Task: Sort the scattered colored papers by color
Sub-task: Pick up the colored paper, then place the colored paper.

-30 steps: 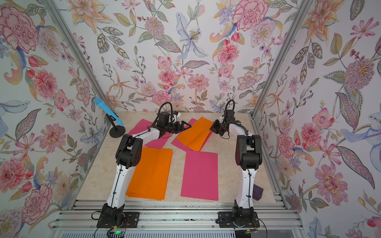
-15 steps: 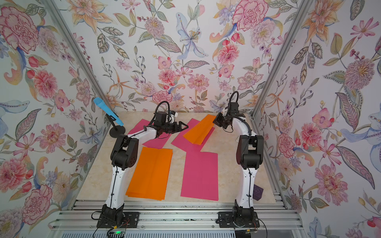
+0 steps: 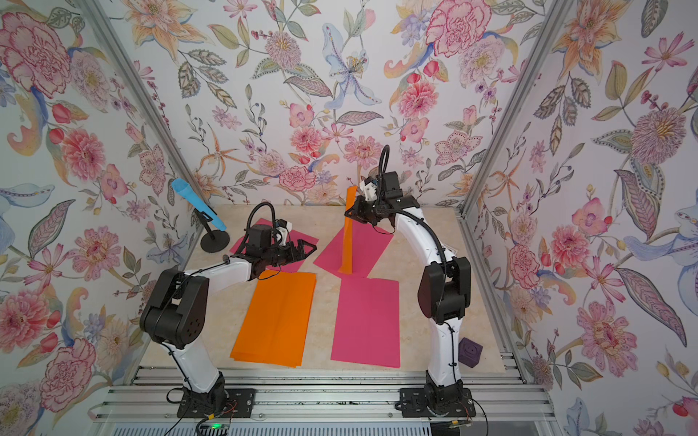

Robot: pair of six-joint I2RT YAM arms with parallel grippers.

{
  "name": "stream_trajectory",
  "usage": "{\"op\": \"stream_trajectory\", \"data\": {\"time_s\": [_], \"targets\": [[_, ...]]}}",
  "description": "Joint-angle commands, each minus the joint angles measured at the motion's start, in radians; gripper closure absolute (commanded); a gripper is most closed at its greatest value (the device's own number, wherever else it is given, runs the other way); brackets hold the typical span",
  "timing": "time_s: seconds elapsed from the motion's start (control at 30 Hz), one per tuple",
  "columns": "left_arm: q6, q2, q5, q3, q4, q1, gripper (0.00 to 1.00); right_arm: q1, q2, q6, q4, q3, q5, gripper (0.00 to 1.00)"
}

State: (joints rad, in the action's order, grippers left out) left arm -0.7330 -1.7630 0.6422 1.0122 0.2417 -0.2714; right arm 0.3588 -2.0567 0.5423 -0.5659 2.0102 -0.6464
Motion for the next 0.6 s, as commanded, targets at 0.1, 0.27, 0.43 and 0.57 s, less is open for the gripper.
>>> {"op": "stream_trajectory", "data": {"time_s": [0.1, 0.27, 0.43, 0.57], "targets": [[0.02, 0.287, -0.144, -0.165, -0.018, 0.038, 0.0, 0.107, 0.083, 0.019, -0.03, 0.056, -0.055, 0.98], [0.013, 0.489, -0.213, -0.258, -0.112, 0.102, 0.0, 0.192, 0.115, 0.05, -0.013, 0.065, -0.053, 0.98], [-0.023, 0.711, -0.276, -0.335, -0.179, 0.201, 0.0, 0.272, 0.135, 0.122, 0.078, 0.051, -0.05, 0.98], [-0.024, 0.826, -0.313, -0.347, -0.241, 0.268, 0.0, 0.34, 0.15, 0.224, 0.223, 0.0, -0.057, 0.99]]}}
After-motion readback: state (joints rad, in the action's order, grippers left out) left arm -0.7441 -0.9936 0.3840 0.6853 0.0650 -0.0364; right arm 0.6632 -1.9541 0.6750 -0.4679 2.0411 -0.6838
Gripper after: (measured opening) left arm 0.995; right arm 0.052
